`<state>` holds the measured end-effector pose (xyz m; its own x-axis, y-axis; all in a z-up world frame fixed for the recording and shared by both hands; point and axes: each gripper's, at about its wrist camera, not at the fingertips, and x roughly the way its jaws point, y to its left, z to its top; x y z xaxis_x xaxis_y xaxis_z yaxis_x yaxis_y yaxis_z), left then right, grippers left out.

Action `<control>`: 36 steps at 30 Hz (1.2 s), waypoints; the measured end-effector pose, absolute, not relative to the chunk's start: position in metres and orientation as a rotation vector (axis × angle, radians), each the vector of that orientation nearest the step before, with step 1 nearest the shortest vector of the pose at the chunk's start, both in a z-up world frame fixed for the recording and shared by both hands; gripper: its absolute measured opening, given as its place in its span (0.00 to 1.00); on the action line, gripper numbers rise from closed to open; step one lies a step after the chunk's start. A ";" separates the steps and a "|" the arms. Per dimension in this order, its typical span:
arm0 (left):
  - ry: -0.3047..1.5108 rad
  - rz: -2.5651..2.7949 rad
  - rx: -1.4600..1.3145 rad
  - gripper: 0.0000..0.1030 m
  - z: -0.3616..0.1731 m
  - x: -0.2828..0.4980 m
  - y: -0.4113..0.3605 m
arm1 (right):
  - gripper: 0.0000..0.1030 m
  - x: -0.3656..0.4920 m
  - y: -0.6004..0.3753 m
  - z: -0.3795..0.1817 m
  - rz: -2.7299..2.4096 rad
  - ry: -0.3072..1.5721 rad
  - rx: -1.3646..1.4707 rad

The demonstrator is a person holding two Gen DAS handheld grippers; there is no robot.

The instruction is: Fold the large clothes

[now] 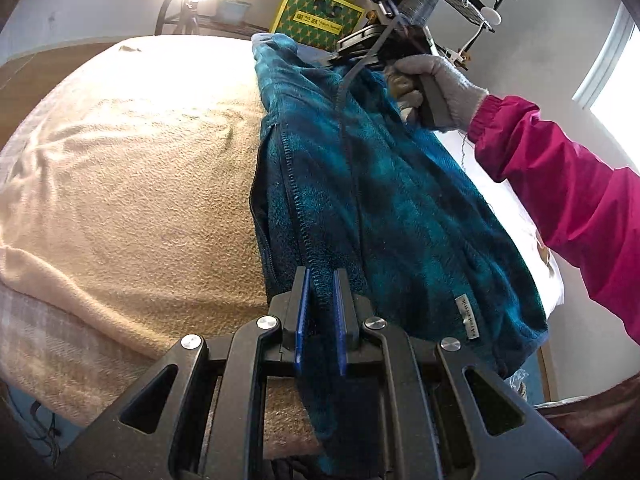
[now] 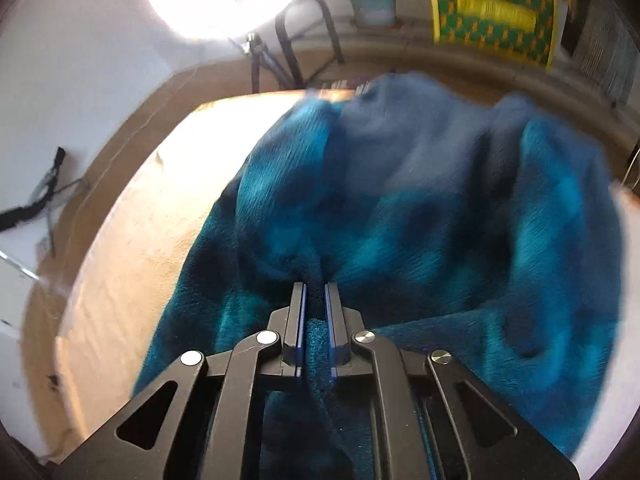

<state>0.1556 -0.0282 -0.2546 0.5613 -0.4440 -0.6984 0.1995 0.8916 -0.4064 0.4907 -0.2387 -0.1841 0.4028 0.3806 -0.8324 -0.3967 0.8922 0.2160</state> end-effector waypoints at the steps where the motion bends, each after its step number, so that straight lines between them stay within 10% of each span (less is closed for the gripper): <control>1: 0.901 -0.385 -0.297 0.08 -0.256 0.156 -0.029 | 0.06 0.493 -0.245 -0.184 0.427 1.040 -0.024; 15: 0.904 -0.392 -0.312 0.08 -0.260 0.155 -0.030 | 0.35 0.499 -0.241 -0.202 0.589 1.202 0.214; 18: 0.903 -0.393 -0.307 0.08 -0.260 0.155 -0.031 | 0.07 0.494 -0.235 -0.200 0.592 1.158 0.126; 27: 0.896 -0.400 -0.313 0.08 -0.263 0.156 -0.031 | 0.06 0.490 -0.274 -0.184 0.425 1.067 0.100; 32: 0.897 -0.402 -0.311 0.08 -0.263 0.156 -0.029 | 0.36 0.498 -0.268 -0.175 0.600 1.062 0.261; 36: 0.898 -0.403 -0.311 0.08 -0.262 0.156 -0.030 | 0.37 0.504 -0.232 -0.188 0.648 1.108 0.192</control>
